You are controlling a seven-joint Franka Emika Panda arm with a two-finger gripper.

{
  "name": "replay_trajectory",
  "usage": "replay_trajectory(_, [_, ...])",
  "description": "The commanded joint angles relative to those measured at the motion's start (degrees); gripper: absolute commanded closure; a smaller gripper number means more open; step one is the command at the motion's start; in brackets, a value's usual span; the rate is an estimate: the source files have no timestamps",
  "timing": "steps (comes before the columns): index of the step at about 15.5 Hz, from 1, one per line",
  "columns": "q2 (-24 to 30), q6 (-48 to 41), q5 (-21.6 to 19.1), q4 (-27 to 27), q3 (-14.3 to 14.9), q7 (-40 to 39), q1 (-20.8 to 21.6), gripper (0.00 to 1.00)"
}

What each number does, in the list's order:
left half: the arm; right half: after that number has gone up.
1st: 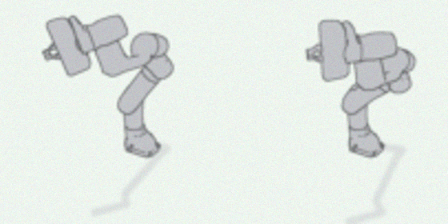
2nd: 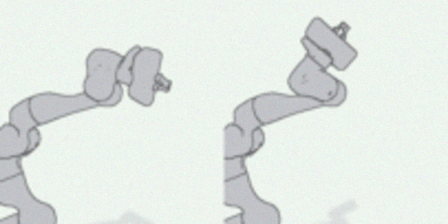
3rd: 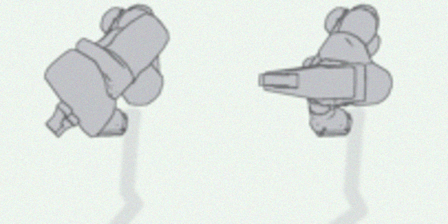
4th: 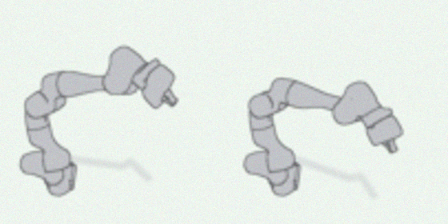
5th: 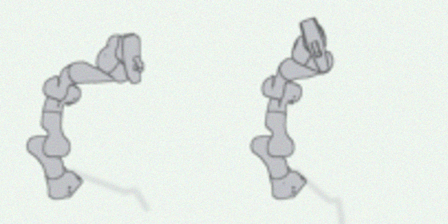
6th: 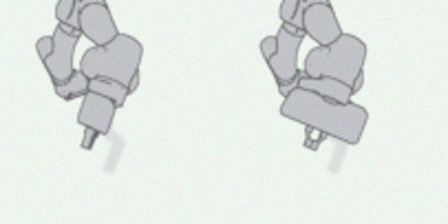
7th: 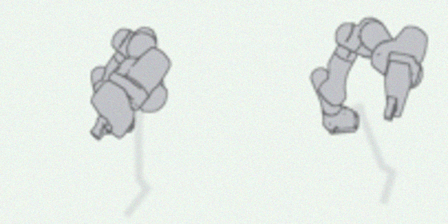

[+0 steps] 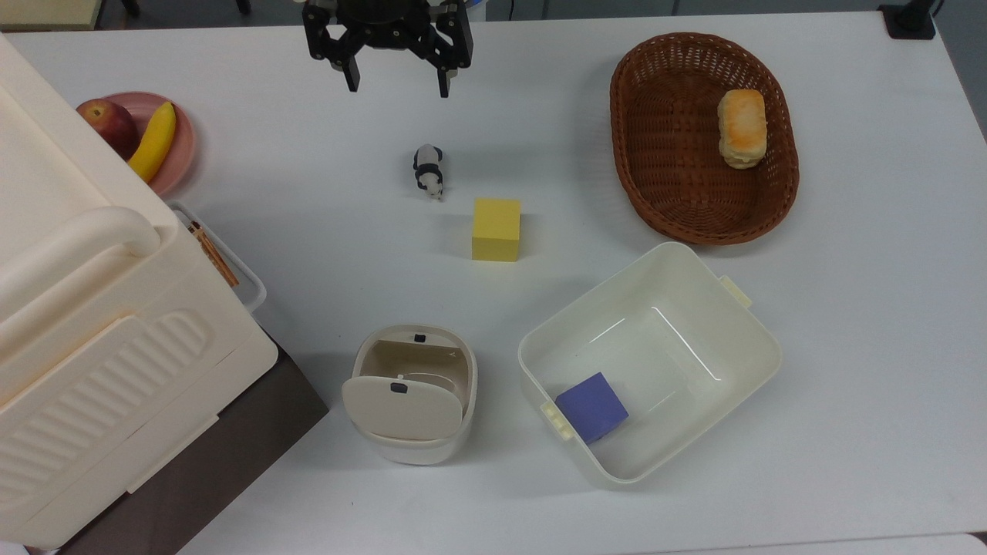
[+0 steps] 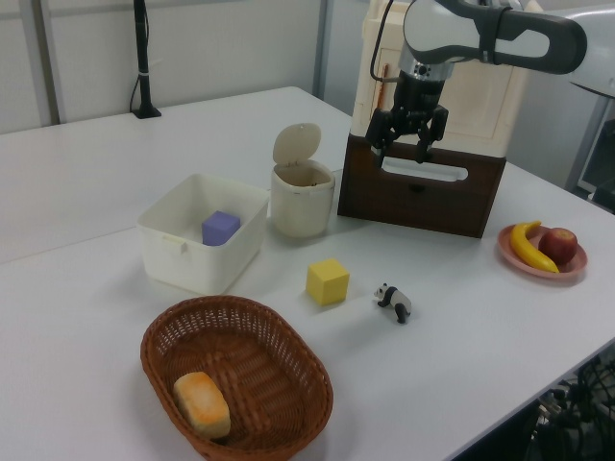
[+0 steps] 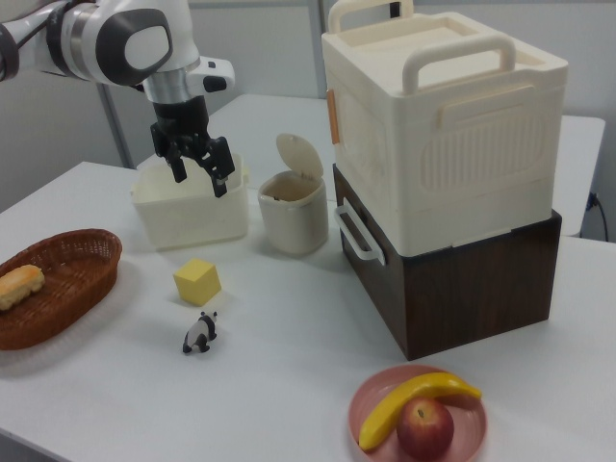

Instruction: Close the trash can

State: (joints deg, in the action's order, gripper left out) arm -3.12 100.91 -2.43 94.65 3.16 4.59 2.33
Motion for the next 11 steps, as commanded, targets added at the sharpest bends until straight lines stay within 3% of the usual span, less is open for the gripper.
replay_trajectory(1, [0.0, -0.5, -0.9, 0.1, 0.1, -1.0, 0.6, 0.0])
replay_trajectory(11, [0.0, -0.7, -0.9, -0.1, 0.2, -0.9, 0.2, 0.0])
